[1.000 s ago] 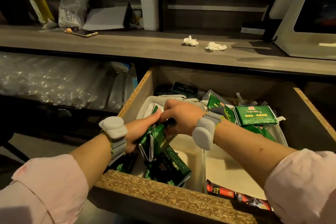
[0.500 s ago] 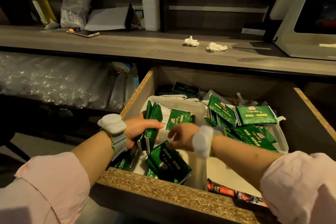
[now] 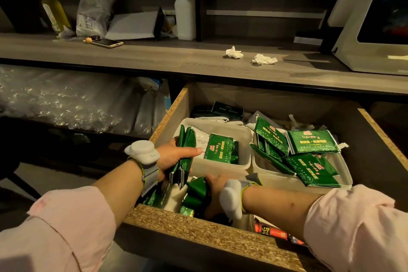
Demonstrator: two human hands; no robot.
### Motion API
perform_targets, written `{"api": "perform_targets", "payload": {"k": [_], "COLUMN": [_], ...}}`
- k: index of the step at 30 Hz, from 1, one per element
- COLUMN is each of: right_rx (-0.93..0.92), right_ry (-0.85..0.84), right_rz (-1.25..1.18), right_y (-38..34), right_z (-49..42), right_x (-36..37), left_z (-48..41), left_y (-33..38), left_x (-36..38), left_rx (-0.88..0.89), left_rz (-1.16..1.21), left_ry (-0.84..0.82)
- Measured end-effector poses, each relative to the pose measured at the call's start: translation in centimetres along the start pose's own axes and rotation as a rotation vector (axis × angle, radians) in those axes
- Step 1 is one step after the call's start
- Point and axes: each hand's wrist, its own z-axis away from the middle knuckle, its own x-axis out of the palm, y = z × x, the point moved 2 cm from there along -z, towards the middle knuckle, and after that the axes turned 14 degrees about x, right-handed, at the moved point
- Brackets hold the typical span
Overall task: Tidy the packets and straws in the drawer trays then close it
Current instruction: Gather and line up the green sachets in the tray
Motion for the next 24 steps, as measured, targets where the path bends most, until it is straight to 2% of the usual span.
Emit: {"api": "perform_targets", "payload": {"k": [2, 5, 11, 16, 18, 21, 24], "right_rx": [0.020, 0.062, 0.042, -0.022, -0.036, -0.070, -0.062], "right_ry": [-0.121, -0.375, -0.463, -0.418, -0.513, -0.693, -0.650], "right_rz": [-0.166, -0.675, -1.244, -1.306, -1.320, -1.464, -1.578], "right_y": [0.9, 2.7, 3.2, -0.2, -1.0, -1.1, -1.1], "right_z": [0.4, 1.1, 2.2, 1.1, 0.9, 1.2, 1.3], "right_x": [-1.3, -3.4, -6.2, -4.5, -4.2, -4.3, -4.6], "left_z": [0.0, -0.1, 0.1, 0.4, 0.3, 0.1, -0.4], "left_y": [0.1, 0.1, 0.3, -0.5, -0.8, -0.9, -0.9], "left_x": [-0.1, -0.3, 0.1, 1.1, 1.1, 0.7, 0.2], "left_rx": [0.007, 0.029, 0.025, -0.087, -0.107, -0.114, -0.155], "left_rz": [0.011, 0.070, 0.179, 0.336, 0.368, 0.241, 0.199], "left_ry": [-0.013, -0.029, -0.037, -0.152, -0.168, -0.175, -0.135]}}
